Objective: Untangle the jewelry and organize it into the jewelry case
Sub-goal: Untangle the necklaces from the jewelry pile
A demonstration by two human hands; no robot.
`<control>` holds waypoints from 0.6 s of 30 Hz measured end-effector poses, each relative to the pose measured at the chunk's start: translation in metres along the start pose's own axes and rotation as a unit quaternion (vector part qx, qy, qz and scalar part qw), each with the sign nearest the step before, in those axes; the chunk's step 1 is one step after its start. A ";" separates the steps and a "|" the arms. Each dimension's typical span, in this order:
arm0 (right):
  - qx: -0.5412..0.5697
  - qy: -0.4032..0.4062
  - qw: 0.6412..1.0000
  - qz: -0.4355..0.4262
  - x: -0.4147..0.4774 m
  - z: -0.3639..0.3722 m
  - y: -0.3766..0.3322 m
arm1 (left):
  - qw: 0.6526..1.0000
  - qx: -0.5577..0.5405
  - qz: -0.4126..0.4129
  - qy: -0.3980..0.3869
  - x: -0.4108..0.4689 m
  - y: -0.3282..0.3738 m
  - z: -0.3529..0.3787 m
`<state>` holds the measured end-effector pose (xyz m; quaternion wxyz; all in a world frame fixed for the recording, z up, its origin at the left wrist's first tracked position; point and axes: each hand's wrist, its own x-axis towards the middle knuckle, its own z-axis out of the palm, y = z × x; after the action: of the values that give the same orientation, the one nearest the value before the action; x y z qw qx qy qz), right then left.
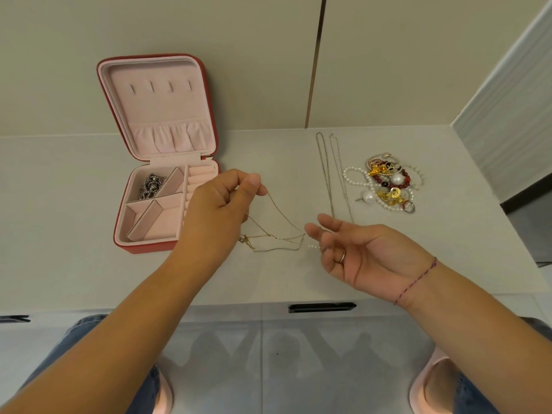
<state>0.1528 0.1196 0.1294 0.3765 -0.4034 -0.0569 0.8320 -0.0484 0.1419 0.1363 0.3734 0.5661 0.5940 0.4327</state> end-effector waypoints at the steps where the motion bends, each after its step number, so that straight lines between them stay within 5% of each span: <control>1: 0.007 0.003 1.000 0.009 0.000 0.000 0.001 | 1.000 -0.004 0.000 0.001 0.000 0.001 0.000; 18: 0.020 0.026 0.989 0.143 0.005 -0.003 0.017 | 1.000 -0.017 0.016 -0.010 -0.002 0.001 0.002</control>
<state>0.1436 0.1103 0.1178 0.2630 -0.4212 0.0284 0.8675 -0.0460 0.1405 0.1365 0.3821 0.5734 0.5740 0.4426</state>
